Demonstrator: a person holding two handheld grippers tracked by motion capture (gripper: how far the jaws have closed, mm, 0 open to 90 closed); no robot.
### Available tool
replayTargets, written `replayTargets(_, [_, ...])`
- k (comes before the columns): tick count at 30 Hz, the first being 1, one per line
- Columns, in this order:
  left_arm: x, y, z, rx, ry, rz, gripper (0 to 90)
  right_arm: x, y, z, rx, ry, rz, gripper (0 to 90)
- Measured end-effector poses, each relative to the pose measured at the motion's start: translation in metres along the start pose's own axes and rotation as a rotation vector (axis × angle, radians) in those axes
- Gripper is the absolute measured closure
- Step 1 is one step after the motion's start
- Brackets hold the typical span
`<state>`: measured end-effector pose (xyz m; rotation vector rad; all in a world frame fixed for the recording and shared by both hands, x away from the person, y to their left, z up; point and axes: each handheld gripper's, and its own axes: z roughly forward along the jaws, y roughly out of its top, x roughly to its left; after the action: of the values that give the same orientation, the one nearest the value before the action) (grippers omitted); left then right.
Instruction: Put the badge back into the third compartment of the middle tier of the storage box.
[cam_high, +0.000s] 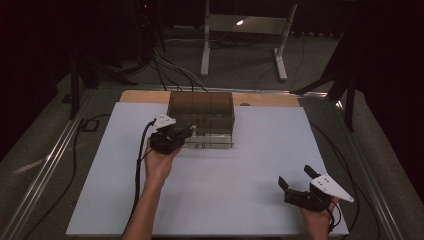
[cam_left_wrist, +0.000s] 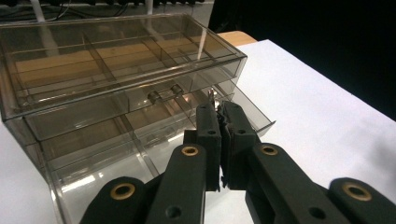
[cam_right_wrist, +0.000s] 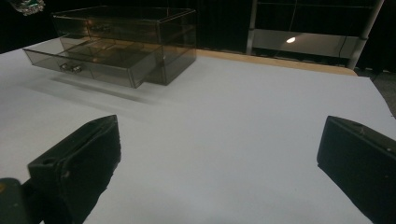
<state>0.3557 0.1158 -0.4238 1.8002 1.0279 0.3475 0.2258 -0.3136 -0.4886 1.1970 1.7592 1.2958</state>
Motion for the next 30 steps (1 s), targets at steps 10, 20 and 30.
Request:
replayTargets(10, [-0.004, 0.001, 0.009, 0.004, -0.012, 0.007, 88.6, 0.0, 0.0, 0.0, 0.0, 0.001, -0.002, 0.0])
replayTargets(20, [-0.008, 0.002, 0.021, 0.02, -0.021, 0.013, 88.6, 0.0, 0.0, 0.0, 0.0, 0.001, -0.002, 0.0])
replayTargets(30, [-0.011, 0.003, 0.028, 0.03, -0.024, 0.011, 88.6, 0.0, 0.0, 0.0, 0.0, 0.001, 0.0, 0.0])
